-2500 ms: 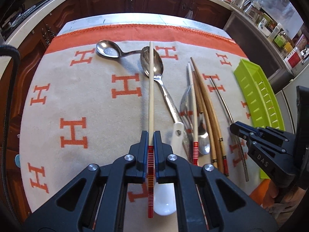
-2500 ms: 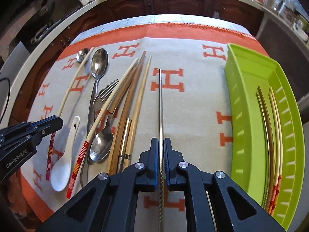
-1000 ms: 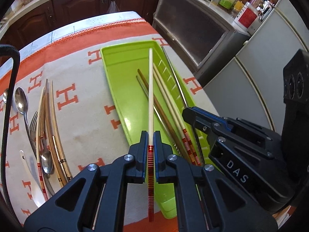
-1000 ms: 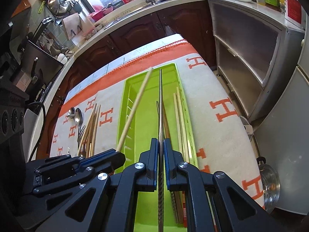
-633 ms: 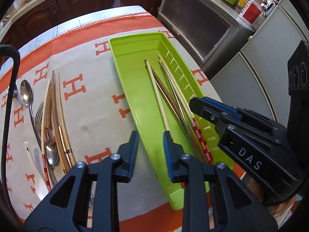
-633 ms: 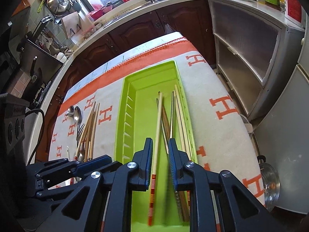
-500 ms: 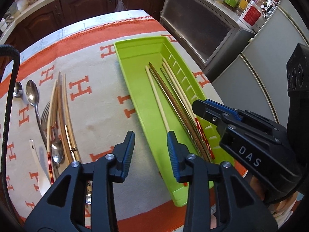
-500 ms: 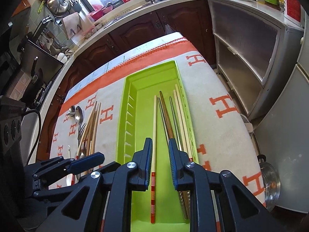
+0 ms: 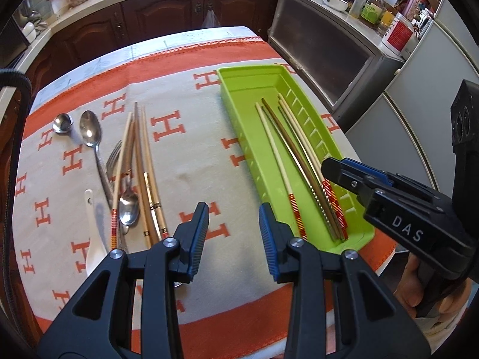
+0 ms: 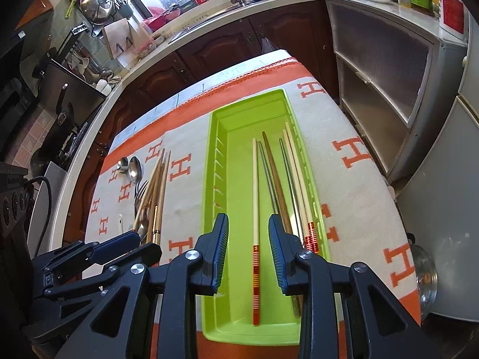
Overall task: Organize utensils
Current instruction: 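Move both open tools back over the utensil pile, then grasp the white ceramic spoon with the left tool while the right tool grasps a red-striped chopstick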
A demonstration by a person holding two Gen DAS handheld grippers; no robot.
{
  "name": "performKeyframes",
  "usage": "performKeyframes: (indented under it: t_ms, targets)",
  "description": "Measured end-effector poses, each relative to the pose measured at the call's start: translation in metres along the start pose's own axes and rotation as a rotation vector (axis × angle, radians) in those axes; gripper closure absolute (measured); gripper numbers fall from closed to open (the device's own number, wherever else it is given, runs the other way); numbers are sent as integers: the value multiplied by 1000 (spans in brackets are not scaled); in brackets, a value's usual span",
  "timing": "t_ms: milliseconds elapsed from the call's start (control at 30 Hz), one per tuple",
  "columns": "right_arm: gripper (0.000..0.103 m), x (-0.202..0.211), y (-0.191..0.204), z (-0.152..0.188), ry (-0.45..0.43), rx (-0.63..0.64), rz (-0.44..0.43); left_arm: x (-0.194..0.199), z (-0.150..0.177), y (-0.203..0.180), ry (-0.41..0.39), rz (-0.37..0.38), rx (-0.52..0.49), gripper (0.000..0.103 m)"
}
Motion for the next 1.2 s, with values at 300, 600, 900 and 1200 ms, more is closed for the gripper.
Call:
performKeyframes:
  t_ms: [300,600,900,1200]
  targets:
    - [73,16,26,18,8,52,-19,25,21,29,-39,-53,31,72]
    - [67,22,74,33,22,149,-24,51,39,88,-86,-100,105,72]
    - [65,-2,128,40,60,272,-7,53,62,161,-97,-70,218,72]
    - [63,-49,160,46,143,327,-30,9,79,193,-52,5,239,72]
Point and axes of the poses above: each gripper's, at about its wrist camera, not at the fingertips, and x roughly against the way its jaws point, y to its left, z to its underside, the point moved 6 cm from there along -x, roughly the way its jaws point, and after that the axes turned 7 degrees about -x, right-handed, at the moved point
